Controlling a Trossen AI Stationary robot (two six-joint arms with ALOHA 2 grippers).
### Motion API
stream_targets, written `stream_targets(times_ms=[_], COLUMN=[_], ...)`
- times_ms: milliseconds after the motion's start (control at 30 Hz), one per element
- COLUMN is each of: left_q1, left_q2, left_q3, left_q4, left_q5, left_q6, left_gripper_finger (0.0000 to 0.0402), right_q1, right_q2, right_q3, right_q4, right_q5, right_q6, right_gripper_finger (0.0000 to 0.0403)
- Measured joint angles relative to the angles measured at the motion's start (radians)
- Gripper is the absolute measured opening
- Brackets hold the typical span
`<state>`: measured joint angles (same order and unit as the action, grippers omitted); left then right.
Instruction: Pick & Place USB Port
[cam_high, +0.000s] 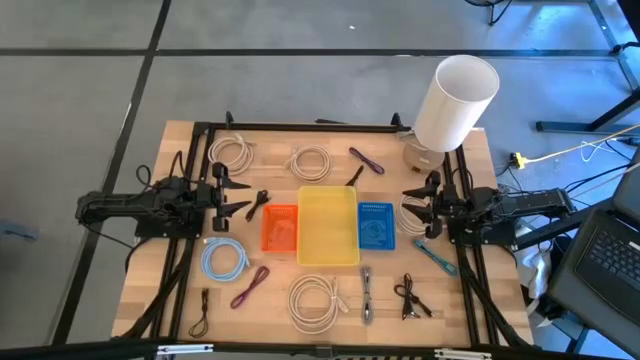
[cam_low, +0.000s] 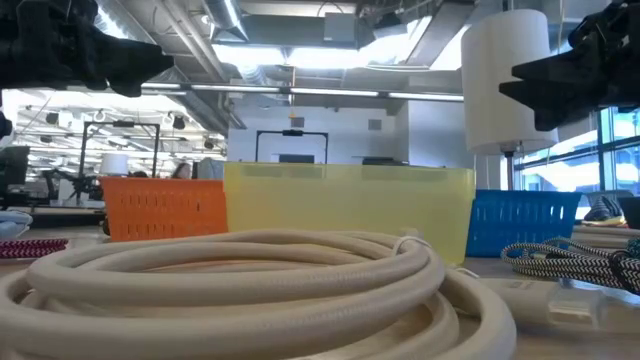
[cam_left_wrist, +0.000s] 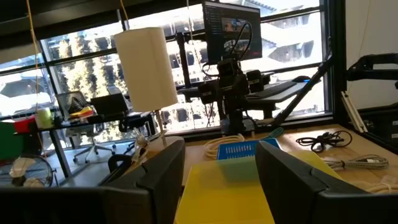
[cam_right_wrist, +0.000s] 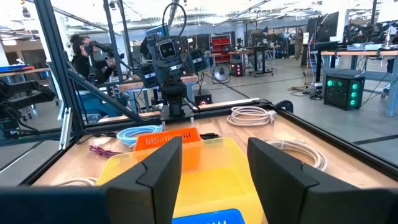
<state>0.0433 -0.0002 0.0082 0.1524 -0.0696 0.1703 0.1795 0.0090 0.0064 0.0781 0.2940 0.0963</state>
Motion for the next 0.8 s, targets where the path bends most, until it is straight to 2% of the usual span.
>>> stream_targets(times_ms=[200,500,667,800], left_q1=[0.000,0.000,0.000,0.000], left_q2=[0.000,0.000,0.000,0.000], left_q3=[0.000,0.000,0.000,0.000], left_q4=[0.000,0.000,0.001,0.023], left_q5=[0.000,-0.001,-0.105,-0.206], left_q6=[0.000,0.000,0.004,0.050], left_gripper_finger=[0.0191,0.0191,0.0191,0.0191], right_q1=[0.000,0.000,0.000,0.000], right_q2=[0.000,0.006,0.062,0.192], right_q3=[0.000,0.022,0.124,0.256], right_q4=[0.062,0.344,0.348,0.351], right_q5=[0.000,0.000,0.010,0.027], right_q6=[0.000,0.076,0.041,0.060], right_gripper_finger=[0.0184,0.0184,0.0184,0.0184])
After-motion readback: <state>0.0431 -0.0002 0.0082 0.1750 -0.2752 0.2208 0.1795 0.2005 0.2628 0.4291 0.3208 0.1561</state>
